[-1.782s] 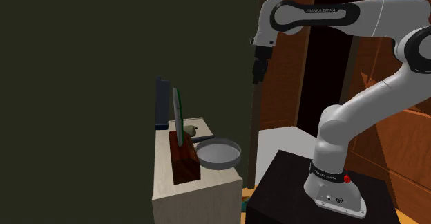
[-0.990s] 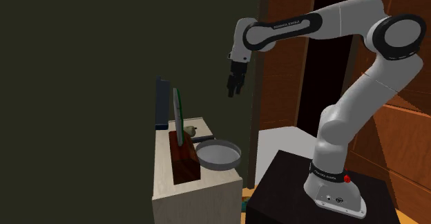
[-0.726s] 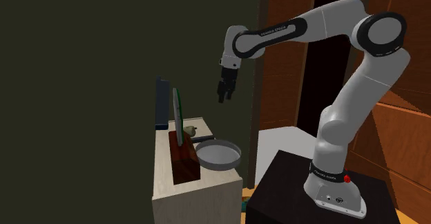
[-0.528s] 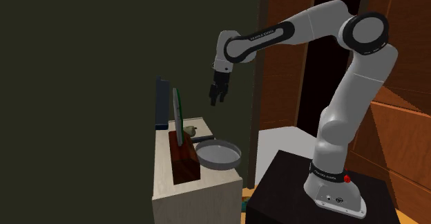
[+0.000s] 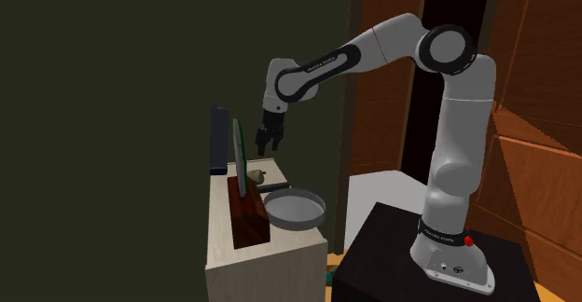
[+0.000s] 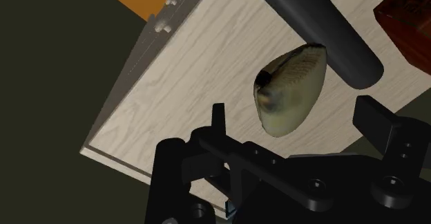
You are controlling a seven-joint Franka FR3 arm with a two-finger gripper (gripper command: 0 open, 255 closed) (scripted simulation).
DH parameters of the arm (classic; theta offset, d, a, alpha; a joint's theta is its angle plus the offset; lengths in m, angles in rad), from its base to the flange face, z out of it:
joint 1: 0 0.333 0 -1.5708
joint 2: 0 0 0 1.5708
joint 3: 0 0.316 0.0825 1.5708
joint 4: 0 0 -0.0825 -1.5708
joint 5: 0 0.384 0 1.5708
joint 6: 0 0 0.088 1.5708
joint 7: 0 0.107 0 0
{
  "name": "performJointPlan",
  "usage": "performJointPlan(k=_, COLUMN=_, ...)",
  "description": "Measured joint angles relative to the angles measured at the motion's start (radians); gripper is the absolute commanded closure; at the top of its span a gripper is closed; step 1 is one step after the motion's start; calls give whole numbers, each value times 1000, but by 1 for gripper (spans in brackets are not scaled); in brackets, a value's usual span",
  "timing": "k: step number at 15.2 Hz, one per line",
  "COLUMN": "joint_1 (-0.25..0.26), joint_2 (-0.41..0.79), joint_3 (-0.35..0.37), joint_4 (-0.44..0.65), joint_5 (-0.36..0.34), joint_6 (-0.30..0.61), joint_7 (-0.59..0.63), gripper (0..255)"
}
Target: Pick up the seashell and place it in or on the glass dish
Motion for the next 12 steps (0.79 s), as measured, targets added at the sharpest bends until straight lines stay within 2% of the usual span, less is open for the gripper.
performJointPlan(k=7, joint_1=27, joint_2=241, joint_3=12, joint_4=191, joint_5=-34, joint_6=61, joint_7=43, gripper=0)
performJointPlan(k=12, joint_1=32, joint_2=287, joint_3=11, joint_4=193, joint_5=-40, joint_6=107, joint_7=46, gripper=0)
